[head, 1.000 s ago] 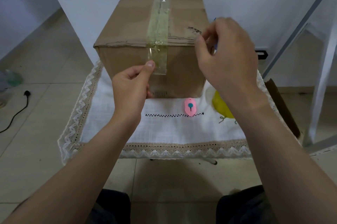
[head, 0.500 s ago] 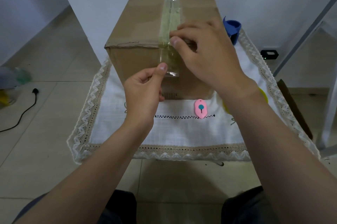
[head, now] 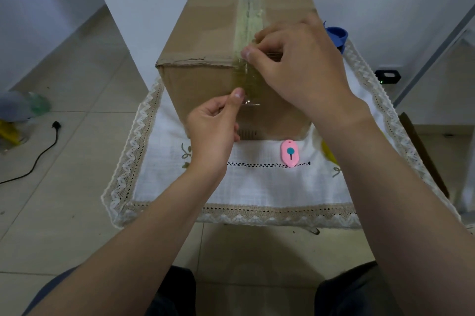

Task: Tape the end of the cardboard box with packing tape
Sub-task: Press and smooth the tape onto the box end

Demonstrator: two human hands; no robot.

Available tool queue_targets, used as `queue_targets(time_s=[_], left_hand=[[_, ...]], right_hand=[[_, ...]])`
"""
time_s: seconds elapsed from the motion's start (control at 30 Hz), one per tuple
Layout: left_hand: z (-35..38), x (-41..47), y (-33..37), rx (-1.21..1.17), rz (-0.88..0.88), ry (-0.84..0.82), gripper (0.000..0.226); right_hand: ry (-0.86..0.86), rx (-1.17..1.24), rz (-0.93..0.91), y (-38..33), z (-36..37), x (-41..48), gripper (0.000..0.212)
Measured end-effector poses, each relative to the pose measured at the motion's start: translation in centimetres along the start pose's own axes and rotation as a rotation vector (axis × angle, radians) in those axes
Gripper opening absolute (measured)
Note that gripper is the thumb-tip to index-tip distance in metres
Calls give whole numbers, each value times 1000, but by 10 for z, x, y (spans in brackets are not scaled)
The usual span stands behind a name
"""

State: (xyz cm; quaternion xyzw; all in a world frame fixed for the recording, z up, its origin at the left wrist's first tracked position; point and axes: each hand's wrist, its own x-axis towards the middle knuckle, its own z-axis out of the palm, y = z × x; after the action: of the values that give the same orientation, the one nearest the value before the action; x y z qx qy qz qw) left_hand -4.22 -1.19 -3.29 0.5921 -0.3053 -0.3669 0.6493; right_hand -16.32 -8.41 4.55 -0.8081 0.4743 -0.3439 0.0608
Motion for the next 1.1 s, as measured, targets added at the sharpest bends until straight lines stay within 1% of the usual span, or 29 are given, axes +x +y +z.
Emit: queue_targets(time_s=[0.2, 0.3, 0.57, 0.8, 0.93, 1.1], left_hand=[[4, 7, -4, -31, -29, 7, 18], [5, 8, -4, -40, -38, 11, 17], [5, 9, -5, -41, -52, 28, 15], [3, 10, -5, -35, -70, 3, 12], [2, 12, -5, -32, -71, -7, 16], [1, 12, -5, -51, -90, -20, 17]], right_hand=[[15, -29, 4, -2, 5, 2, 47], [46, -27, -13, -2, 9, 3, 51], [138, -39, -64, -1, 18, 1, 50], [156, -89, -84, -5, 20, -9, 52], [162, -107, -108, -5, 21, -11, 55], [190, -64, -119, 0, 22, -7, 52]])
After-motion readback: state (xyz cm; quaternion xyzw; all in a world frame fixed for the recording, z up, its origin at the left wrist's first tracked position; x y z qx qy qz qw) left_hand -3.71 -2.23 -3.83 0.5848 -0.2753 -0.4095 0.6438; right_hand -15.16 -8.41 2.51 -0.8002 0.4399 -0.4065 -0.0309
